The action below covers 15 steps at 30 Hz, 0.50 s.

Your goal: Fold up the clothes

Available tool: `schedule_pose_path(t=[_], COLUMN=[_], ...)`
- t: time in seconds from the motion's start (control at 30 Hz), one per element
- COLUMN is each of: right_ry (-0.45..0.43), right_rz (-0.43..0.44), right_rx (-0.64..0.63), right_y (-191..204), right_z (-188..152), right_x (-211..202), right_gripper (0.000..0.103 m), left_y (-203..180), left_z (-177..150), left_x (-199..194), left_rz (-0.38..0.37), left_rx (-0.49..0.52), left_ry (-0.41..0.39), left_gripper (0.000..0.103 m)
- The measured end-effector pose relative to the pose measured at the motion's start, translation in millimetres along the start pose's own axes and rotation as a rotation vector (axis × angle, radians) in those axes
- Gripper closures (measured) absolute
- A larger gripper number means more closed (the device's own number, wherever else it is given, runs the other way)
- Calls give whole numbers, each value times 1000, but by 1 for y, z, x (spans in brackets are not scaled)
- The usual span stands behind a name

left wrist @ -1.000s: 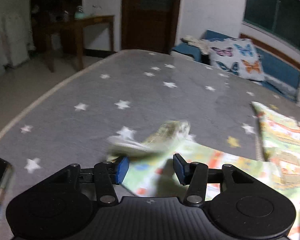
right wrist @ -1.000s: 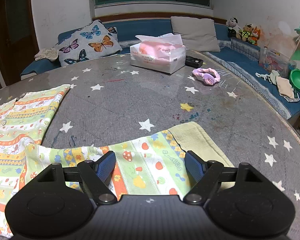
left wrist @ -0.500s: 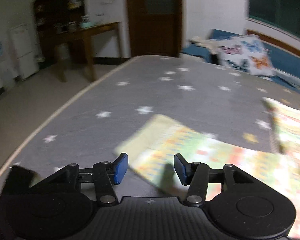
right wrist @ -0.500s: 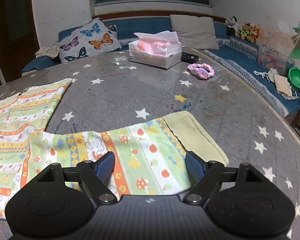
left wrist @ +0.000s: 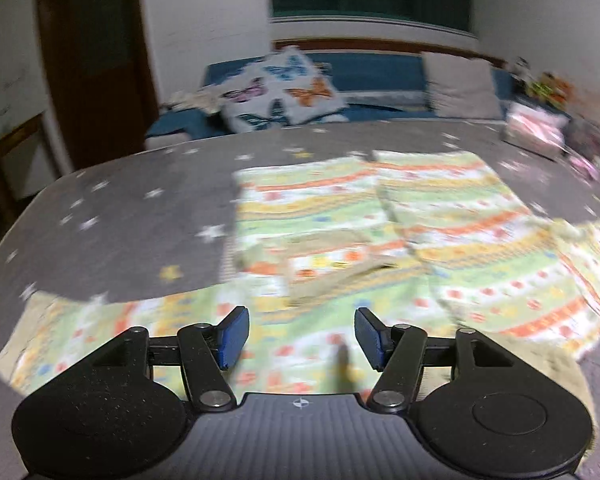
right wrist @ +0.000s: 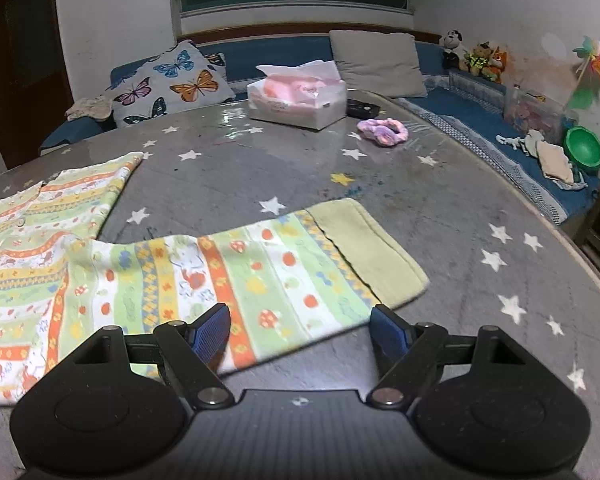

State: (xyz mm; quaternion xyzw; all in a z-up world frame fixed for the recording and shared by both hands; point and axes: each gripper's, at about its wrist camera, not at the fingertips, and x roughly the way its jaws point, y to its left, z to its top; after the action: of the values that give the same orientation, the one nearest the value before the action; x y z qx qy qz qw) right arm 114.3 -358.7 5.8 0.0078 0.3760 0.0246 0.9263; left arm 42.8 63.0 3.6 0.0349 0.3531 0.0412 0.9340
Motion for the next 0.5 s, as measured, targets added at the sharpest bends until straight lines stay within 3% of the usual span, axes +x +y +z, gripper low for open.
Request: schedule_pose_path(t=[0.23,0.5], right_ry=[-25,-42], right_rz=[-21,-72], right_rx=[55,105], right_y=[-17,-38], right_z=[-1,11], right_x=[-5,6], right_gripper=[39,50], left_y=[-32,-27], left_z=[-14,-8], left_x=[7,-1], left_rz=[-24,-36], left_rx=[143,142], left_ry=[-3,-26], left_gripper=[38,33])
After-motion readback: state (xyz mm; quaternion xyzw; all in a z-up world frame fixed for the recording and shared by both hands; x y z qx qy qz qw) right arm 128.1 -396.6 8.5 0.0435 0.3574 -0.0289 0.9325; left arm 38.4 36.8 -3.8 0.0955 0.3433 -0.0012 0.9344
